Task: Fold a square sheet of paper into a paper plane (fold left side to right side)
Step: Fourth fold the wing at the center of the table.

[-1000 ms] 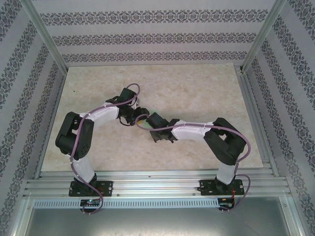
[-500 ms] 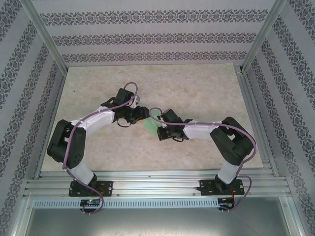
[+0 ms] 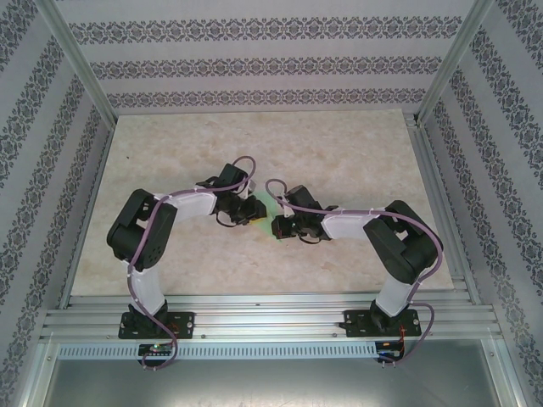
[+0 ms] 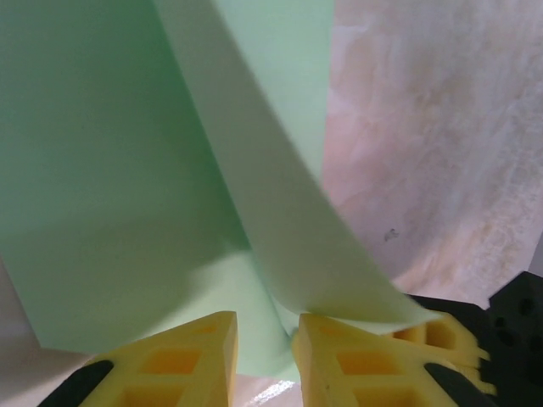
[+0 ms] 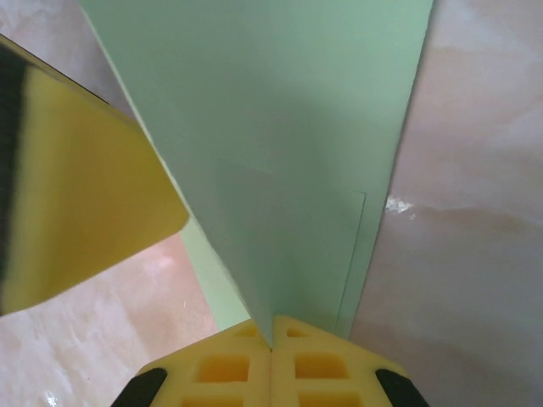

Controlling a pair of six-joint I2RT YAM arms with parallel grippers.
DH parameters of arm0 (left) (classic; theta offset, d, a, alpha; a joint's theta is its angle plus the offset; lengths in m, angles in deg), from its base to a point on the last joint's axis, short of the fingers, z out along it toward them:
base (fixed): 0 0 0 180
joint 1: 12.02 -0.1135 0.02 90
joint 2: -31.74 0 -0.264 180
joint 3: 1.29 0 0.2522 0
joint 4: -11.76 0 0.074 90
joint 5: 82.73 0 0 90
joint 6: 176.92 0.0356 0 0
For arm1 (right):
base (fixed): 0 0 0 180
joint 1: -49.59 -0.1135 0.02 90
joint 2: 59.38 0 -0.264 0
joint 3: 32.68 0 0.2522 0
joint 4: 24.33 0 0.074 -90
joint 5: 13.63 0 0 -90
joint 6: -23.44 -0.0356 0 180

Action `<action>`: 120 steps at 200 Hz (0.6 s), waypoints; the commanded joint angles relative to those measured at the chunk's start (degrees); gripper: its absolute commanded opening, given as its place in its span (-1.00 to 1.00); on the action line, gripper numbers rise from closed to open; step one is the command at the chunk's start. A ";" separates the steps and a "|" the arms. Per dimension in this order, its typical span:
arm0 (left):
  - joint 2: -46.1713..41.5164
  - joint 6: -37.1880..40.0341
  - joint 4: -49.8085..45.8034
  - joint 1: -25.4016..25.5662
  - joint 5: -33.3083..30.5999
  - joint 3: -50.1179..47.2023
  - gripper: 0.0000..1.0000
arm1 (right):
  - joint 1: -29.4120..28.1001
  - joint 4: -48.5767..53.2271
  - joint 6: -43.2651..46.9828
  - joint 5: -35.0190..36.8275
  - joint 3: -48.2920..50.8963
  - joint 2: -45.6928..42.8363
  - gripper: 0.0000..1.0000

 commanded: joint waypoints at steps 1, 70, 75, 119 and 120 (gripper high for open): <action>1.88 -0.21 3.01 0.71 0.29 1.75 -0.46 | 0.81 -2.83 -1.36 -2.18 0.53 -0.89 -0.91; 5.08 -2.21 4.00 0.74 -1.31 1.90 -0.40 | 1.10 2.31 0.91 -1.47 -1.18 -2.47 -0.76; 5.21 -2.36 3.96 0.81 -1.38 1.90 -0.40 | 1.09 3.15 1.31 -1.05 -1.40 -2.74 -0.75; 5.79 -2.44 3.19 0.82 -2.10 2.05 -0.40 | 0.24 9.96 4.16 3.50 -2.60 -4.97 -0.61; 5.79 -2.42 3.17 0.78 -2.11 2.07 -0.40 | 0.14 10.01 4.21 3.59 -2.60 -4.98 -0.61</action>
